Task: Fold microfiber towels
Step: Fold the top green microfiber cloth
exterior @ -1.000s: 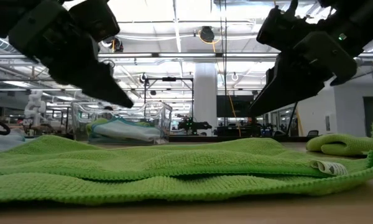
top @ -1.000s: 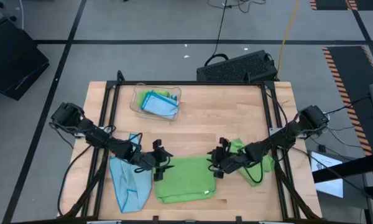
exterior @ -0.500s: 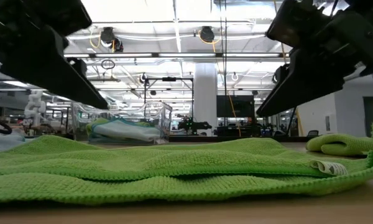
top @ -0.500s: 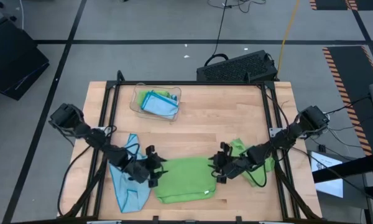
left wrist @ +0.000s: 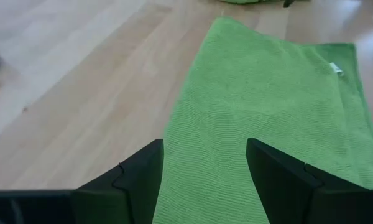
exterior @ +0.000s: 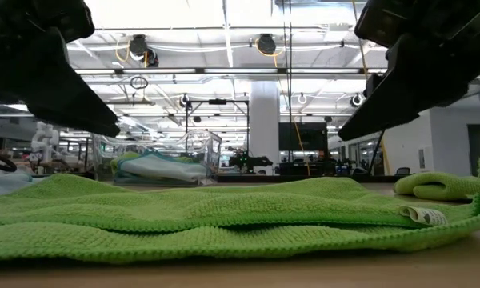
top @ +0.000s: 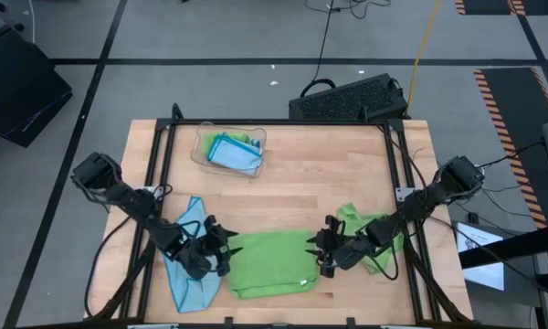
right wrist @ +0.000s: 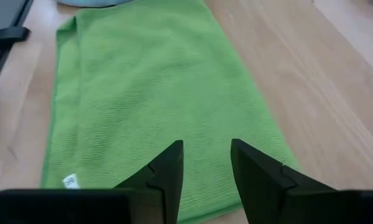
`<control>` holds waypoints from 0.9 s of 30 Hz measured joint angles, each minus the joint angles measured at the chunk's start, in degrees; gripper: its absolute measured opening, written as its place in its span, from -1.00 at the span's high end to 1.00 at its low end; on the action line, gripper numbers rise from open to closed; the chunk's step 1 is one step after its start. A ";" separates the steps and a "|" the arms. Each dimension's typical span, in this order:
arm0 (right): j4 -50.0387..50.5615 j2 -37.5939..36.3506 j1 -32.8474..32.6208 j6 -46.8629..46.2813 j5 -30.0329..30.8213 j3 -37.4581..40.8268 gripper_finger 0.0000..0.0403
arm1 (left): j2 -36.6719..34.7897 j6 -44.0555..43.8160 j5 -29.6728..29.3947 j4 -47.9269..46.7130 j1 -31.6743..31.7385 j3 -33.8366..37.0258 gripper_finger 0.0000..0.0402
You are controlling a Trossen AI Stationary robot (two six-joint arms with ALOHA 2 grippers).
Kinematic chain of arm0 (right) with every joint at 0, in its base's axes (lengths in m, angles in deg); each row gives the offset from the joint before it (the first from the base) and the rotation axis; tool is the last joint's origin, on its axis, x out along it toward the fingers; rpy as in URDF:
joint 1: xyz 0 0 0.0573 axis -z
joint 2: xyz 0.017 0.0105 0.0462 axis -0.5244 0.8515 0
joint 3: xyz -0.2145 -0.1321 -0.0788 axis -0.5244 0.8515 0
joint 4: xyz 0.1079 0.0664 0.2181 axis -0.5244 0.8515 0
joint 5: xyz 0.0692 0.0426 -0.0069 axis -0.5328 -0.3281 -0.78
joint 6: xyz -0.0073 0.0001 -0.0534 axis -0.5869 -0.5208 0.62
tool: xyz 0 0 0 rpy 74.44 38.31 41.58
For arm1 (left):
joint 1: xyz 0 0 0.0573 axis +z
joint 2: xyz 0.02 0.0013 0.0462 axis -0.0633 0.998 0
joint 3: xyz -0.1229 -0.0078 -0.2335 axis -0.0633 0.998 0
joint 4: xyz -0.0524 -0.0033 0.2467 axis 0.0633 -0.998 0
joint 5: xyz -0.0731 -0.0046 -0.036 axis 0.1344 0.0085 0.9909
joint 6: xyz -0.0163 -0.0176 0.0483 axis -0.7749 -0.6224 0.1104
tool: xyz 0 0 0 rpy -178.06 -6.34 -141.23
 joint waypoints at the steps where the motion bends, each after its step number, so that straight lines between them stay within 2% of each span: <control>1: -0.04 0.00 -0.26 -0.35 0.07 0.00 0.36 | 0.00 -0.71 0.02 0.02 -0.25 0.00 -0.16; 4: -0.42 0.00 -1.10 -0.51 1.55 0.00 0.36 | 0.00 -4.15 0.07 -1.00 -0.74 0.00 -0.17; 8: -2.47 0.00 -1.86 -0.11 4.35 0.00 0.36 | 0.00 -14.25 0.10 -7.88 -0.66 0.00 -0.25; 12: -3.42 0.00 -1.92 0.26 4.44 0.00 0.36 | 0.00 -22.87 1.10 -13.47 -0.10 0.00 -0.43; 21: -3.88 0.00 -1.92 1.15 4.46 0.00 0.36 | 0.00 -29.62 5.53 -16.38 1.53 0.00 -0.88; 24: -4.08 0.01 -1.92 1.17 4.46 0.00 0.36 | 0.00 -31.63 8.16 -17.96 2.93 0.00 -0.89; 27: -4.08 0.02 -1.92 1.20 4.46 0.00 0.36 | 0.00 -31.49 11.44 -17.91 4.33 0.00 -0.81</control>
